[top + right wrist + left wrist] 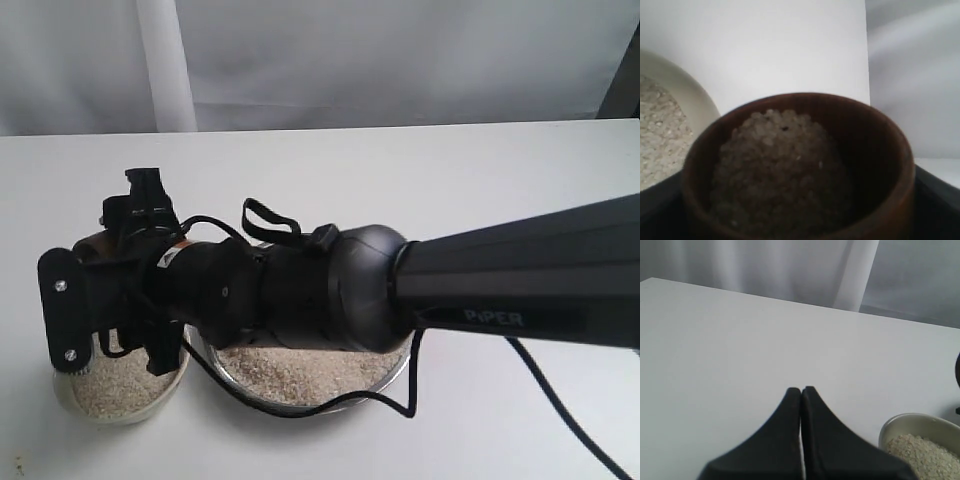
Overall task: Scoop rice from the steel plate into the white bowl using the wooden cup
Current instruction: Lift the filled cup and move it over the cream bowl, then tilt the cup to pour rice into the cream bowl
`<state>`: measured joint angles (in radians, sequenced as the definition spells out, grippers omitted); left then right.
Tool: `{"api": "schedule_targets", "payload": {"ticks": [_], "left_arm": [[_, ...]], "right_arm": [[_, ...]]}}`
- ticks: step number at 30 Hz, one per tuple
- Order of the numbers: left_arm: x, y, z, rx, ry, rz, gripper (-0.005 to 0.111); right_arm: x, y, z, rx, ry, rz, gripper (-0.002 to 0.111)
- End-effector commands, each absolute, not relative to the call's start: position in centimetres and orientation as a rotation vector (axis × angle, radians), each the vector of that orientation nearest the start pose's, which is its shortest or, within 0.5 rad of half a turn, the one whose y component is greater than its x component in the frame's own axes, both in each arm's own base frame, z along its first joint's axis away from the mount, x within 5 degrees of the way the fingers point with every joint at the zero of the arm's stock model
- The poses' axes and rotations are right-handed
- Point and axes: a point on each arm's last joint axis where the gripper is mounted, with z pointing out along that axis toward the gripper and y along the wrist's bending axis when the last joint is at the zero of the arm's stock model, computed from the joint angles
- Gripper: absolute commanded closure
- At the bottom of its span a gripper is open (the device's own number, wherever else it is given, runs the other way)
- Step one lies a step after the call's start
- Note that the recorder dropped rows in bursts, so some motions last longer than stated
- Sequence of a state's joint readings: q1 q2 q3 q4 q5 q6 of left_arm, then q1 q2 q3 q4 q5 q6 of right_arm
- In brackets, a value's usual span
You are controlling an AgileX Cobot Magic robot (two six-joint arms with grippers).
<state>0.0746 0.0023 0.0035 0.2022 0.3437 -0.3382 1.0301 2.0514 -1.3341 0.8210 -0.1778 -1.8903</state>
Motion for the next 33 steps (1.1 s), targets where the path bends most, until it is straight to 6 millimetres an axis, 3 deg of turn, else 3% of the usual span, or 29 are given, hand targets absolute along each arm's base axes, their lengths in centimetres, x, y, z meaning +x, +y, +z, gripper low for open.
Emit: {"api": "schedule_targets", "payload": {"ticks": [1,17,33], "left_arm": [[5.3,1.0,18.3,-0.248,1.797,-0.001,0.107],[5.3,1.0,18.3,-0.248,1.797,-0.001,0.107],[5.3,1.0,18.3,-0.248,1.797,-0.001,0.107]], "right_arm": [[24.7,39.0,18.1,-1.797,0.999,-0.255,0.108],[24.8,39.1,18.1,-1.878,0.822,-0.388,0.108],[24.7,40.3,15.2,-1.891,0.627,-0.56,0.108]]}}
